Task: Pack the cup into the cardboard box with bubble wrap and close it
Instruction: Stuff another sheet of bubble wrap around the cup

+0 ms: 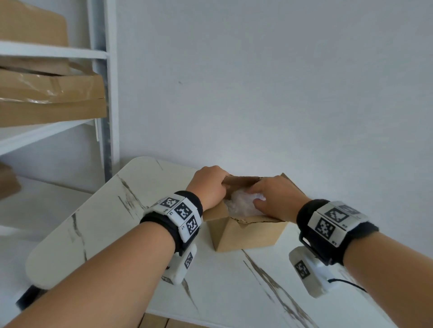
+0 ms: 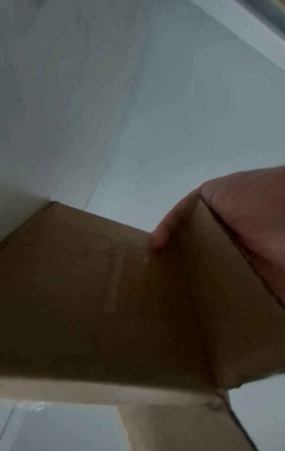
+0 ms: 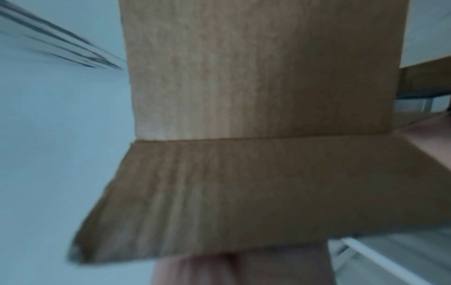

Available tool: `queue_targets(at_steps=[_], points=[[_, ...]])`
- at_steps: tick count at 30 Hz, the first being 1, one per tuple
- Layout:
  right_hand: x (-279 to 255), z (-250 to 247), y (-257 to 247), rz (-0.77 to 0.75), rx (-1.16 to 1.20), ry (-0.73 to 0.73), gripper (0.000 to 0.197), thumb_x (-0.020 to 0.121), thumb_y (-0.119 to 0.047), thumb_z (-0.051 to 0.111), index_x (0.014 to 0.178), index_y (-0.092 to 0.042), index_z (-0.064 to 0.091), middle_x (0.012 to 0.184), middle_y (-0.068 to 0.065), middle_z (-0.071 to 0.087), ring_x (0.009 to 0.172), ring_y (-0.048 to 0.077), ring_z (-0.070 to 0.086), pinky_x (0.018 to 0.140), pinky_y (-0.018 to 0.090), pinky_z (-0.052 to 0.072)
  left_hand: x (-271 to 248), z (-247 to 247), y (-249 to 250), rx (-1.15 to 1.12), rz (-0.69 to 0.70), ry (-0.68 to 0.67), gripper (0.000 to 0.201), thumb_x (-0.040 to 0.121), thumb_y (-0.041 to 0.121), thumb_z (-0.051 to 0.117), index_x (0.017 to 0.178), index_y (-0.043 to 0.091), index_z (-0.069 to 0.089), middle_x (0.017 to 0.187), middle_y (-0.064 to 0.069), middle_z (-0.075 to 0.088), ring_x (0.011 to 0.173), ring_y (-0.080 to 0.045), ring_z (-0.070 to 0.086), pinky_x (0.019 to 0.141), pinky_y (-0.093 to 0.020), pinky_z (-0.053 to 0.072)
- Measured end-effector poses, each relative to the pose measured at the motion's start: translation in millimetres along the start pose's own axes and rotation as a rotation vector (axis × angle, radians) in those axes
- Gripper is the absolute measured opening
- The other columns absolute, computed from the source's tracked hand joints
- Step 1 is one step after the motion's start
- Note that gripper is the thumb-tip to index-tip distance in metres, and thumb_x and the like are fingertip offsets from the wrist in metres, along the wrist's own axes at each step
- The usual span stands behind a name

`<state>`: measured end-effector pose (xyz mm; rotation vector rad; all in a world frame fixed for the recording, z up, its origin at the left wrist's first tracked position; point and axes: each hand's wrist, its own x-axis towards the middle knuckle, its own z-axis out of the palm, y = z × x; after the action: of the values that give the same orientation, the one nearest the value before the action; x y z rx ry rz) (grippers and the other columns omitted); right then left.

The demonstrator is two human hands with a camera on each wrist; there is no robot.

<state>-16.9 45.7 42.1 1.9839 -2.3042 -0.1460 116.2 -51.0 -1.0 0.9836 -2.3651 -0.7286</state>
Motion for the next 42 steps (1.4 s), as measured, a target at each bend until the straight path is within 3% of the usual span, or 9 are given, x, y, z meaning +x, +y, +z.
queue_targets(at_steps=[3,8,17,22,26,30,34,38,42], points=[[-8.3,-2.3,1.8,-0.045,0.074,-0.159,0.042,0.089,-0.009,0.042,0.126,-0.020,0.058,0.127,0.003,0.062,0.115,0.021,0.057,0.090,0.027,0.043,-1.9,-1.2,1.1,0.033,0.024,0.012,0.030,0.091,0.011,0.053,0.062,0.020,0.055,0.067,0.001,0.058,0.070,-0.023,0.055,0.062,-0.024,0.036],[-3.8,-6.8,-0.1,-0.003,0.121,-0.391,0.059,0.095,-0.005,0.040,0.150,-0.021,0.027,0.154,0.003,0.033,0.140,0.024,0.034,0.112,0.030,0.028,-1.6,1.7,0.4,0.084,0.065,0.038,0.037,0.093,0.013,0.053,0.056,0.017,0.046,0.057,0.006,0.046,0.064,-0.019,0.049,0.051,-0.020,0.029],[23.3,-10.0,-13.2,0.006,-0.058,-0.441,0.049,0.093,-0.011,0.047,0.141,-0.013,0.045,0.141,0.011,0.049,0.129,0.031,0.047,0.105,0.038,0.038,1.5,2.9,-1.0,0.114,0.113,0.085,0.021,0.088,0.006,0.050,0.073,0.011,0.064,0.077,-0.008,0.066,0.069,-0.022,0.049,0.057,-0.023,0.029],[15.2,-7.8,-14.0,0.033,-0.023,-0.381,0.045,0.091,-0.010,0.046,0.136,-0.012,0.050,0.133,0.012,0.055,0.123,0.030,0.052,0.099,0.035,0.042,3.7,3.4,-2.8,0.069,0.079,0.061,0.026,0.086,0.003,0.048,0.062,0.013,0.053,0.059,0.001,0.051,0.063,-0.022,0.049,0.048,-0.020,0.028],[10.3,-5.1,-11.1,0.039,-0.044,-0.142,0.027,0.081,-0.013,0.049,0.097,-0.025,0.067,0.095,0.001,0.069,0.091,0.022,0.064,0.076,0.026,0.049,-0.9,3.2,-0.4,0.036,0.059,0.054,0.039,0.086,0.004,0.047,0.052,0.021,0.043,0.058,0.004,0.050,0.064,-0.022,0.050,0.050,-0.021,0.029],[-0.7,-7.3,-6.6,0.033,0.076,0.066,0.047,0.075,-0.012,0.048,0.110,-0.034,0.070,0.104,-0.007,0.074,0.095,0.018,0.066,0.086,0.031,0.053,-2.2,2.5,1.2,0.004,0.051,0.069,0.025,0.085,0.002,0.047,0.065,0.015,0.055,0.075,-0.008,0.065,0.070,-0.024,0.055,0.062,-0.026,0.037],[-5.2,-8.4,-10.0,-0.074,0.169,-0.188,0.054,0.086,-0.006,0.046,0.135,-0.026,0.053,0.134,0.000,0.058,0.122,0.020,0.052,0.102,0.026,0.041,-1.9,3.7,0.4,0.021,0.055,0.075,0.035,0.086,0.001,0.046,0.056,0.020,0.047,0.070,-0.004,0.060,0.069,-0.023,0.053,0.059,-0.023,0.034],[3.3,-6.4,-15.5,-0.060,0.134,-0.375,0.044,0.098,-0.001,0.037,0.141,-0.003,0.042,0.145,0.012,0.045,0.134,0.026,0.042,0.093,0.004,0.030,0.0,4.4,-1.3,0.058,0.096,0.078,0.043,0.089,0.006,0.050,0.051,0.024,0.039,0.057,0.006,0.047,0.065,-0.021,0.049,0.051,-0.019,0.027],[7.8,-12.6,-12.4,-0.037,0.189,-0.410,0.056,0.093,0.000,0.039,0.147,-0.016,0.037,0.151,0.006,0.038,0.139,0.024,0.035,0.113,0.031,0.028,1.3,5.0,-2.2,0.080,0.118,0.088,0.045,0.087,0.004,0.049,0.049,0.023,0.035,0.053,0.008,0.041,0.061,-0.019,0.043,0.049,-0.019,0.024]])
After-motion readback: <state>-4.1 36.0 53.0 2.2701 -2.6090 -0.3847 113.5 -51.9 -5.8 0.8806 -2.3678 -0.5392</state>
